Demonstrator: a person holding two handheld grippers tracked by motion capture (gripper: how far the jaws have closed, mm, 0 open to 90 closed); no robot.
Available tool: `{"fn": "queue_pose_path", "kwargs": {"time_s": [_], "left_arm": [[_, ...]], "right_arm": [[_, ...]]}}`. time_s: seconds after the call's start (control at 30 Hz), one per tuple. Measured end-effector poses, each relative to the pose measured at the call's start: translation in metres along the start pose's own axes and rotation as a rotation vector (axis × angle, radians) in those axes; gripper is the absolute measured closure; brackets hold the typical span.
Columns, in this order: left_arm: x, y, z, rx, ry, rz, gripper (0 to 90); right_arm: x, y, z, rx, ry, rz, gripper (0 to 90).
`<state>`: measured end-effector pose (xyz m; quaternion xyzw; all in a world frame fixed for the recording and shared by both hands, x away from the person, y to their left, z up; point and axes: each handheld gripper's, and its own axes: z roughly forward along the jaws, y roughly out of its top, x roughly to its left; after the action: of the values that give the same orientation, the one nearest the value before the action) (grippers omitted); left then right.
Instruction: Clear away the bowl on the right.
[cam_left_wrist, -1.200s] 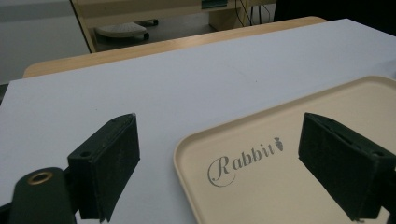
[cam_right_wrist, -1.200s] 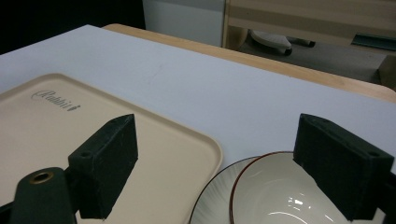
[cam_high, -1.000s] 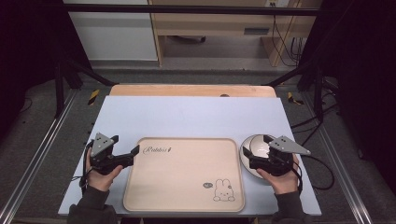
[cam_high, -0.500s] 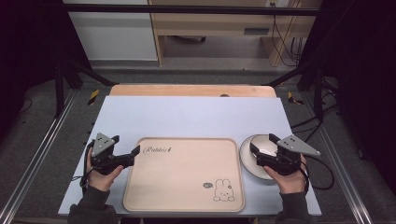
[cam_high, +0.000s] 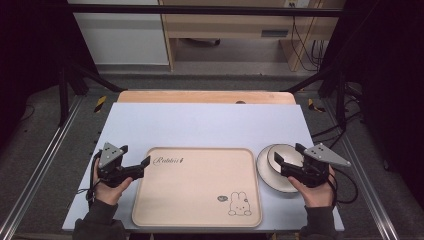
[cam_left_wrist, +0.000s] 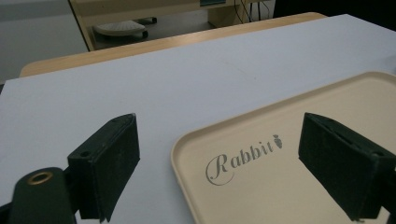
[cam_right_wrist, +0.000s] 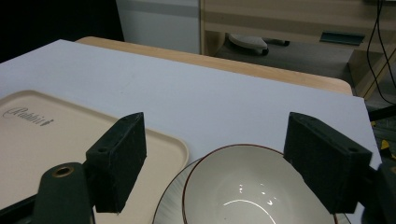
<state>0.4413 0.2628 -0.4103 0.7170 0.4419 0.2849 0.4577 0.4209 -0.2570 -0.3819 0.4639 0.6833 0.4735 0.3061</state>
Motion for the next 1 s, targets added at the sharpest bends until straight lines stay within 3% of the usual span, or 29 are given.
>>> {"fn": "queue_pose_path", "kwargs": {"time_s": [0.53,1.0], "left_arm": [[-0.001,0.0,0.001,0.004,-0.003,0.004,12.1],[-0.002,-0.001,0.002,0.007,-0.004,0.007,12.1]], "right_arm": [[-0.016,-0.004,0.0,0.05,-0.066,0.068,24.4],[-0.028,-0.015,0.01,0.083,-0.122,0.058,26.3]]}}
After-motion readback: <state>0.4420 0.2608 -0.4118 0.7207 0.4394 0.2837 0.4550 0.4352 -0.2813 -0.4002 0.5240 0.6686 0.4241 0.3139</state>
